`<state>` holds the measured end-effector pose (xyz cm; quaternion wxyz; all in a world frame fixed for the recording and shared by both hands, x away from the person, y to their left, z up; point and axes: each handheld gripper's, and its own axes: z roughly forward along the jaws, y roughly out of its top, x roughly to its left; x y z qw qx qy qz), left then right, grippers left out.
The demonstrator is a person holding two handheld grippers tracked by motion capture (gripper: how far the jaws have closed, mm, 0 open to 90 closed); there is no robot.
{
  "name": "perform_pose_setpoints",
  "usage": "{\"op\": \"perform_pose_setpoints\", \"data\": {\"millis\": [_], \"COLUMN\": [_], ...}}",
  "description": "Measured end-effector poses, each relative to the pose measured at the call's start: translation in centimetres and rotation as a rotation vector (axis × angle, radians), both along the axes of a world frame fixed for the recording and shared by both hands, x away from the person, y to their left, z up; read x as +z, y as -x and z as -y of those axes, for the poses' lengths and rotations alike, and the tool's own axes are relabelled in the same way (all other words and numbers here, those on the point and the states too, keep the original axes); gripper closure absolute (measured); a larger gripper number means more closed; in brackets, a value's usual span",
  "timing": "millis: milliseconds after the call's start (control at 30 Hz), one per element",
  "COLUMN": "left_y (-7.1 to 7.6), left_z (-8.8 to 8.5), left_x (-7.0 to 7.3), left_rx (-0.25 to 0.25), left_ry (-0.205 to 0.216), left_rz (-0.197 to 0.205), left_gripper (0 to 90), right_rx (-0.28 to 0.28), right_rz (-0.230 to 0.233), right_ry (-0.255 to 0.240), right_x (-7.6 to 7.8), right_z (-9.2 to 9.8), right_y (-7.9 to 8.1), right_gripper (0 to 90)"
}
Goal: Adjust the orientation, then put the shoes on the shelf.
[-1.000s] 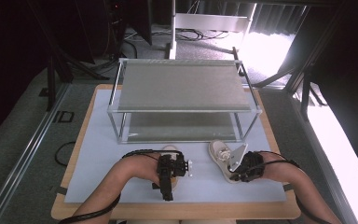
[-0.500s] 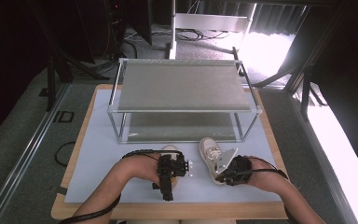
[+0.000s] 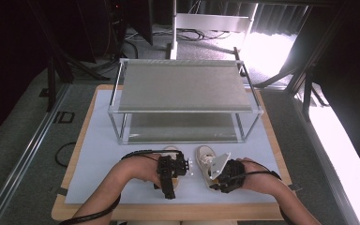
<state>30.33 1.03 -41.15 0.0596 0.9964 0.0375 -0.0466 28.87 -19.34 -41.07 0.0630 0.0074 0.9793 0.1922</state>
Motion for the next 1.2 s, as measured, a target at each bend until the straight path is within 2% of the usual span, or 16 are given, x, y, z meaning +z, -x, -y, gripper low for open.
{"op": "perform_pose_setpoints", "data": {"millis": [67,133,167,300,333,367,500,567,633,700,833,967,1000,1033,1067,1200], "left_y": [0.1,0.2,0.2,-0.4,-0.4,-0.4,-0.2,-0.3,-0.6,-0.8,-1.6,-2.8,-3.2,-3.6,-4.0,-5.9], "left_z": [-0.1,0.0,0.0,-0.4,-0.6,-0.7,-0.6,-0.4,-0.4,-0.6,-0.7,-0.3,-0.2,-0.2,-0.2,-0.1], "left_x": [-0.1,-0.2,-0.2,-0.4,-0.4,-0.4,-0.1,0.3,0.7,1.2,2.5,2.8,2.8,2.8,2.8,2.3], "left_rx": [-0.004,0.002,0.004,0.037,0.027,0.013,-0.007,0.008,0.008,-0.008,-0.051,-0.076,-0.080,-0.084,-0.114,-0.158], "left_ry": [-0.004,-0.008,-0.008,0.007,0.024,0.031,0.045,0.058,0.050,0.046,0.107,0.104,0.114,0.124,0.135,0.198], "left_rz": [0.009,0.043,0.051,0.018,0.001,0.011,0.031,0.036,0.054,0.084,0.147,0.206,0.217,0.211,0.222,0.229], "left_gripper": [26.1,36.6,44.9,62.6,64.8,67.7,70.7,71.5,73.8,75.8,76.5,76.9,76.9,77.0,77.1,77.4], "right_rx": [0.012,0.014,0.015,0.014,0.016,0.013,0.021,0.017,-0.016,-0.027,-0.025,-0.022,-0.020,-0.028,-0.026,-0.046], "right_rz": [0.004,0.011,0.011,0.005,0.002,-0.005,-0.008,-0.018,0.018,0.023,0.068,0.112,0.133,0.136,0.141,0.160], "right_ry": [0.009,0.013,0.016,0.034,0.033,0.031,0.019,0.007,0.007,-0.007,-0.007,0.002,0.005,0.002,0.005,-0.016], "right_x": [0.0,0.3,0.4,0.7,0.7,0.6,0.7,0.8,1.3,1.7,2.8,3.5,3.6,3.7,3.9,4.3], "right_z": [0.1,0.3,0.3,0.5,0.5,0.5,0.5,0.5,0.5,0.6,0.3,-0.4,-0.6,-0.8,-1.0,-1.4], "right_y": [0.0,-0.1,-0.1,-0.3,-0.4,-0.4,-0.4,-0.4,-0.6,-1.0,-1.8,-3.1,-3.5,-3.9,-4.4,-6.2], "right_gripper": [60.9,61.8,63.4,65.2,65.5,66.5,71.5,73.2,73.9,74.5,74.7,74.7,74.7,74.7,74.7,74.6]}}
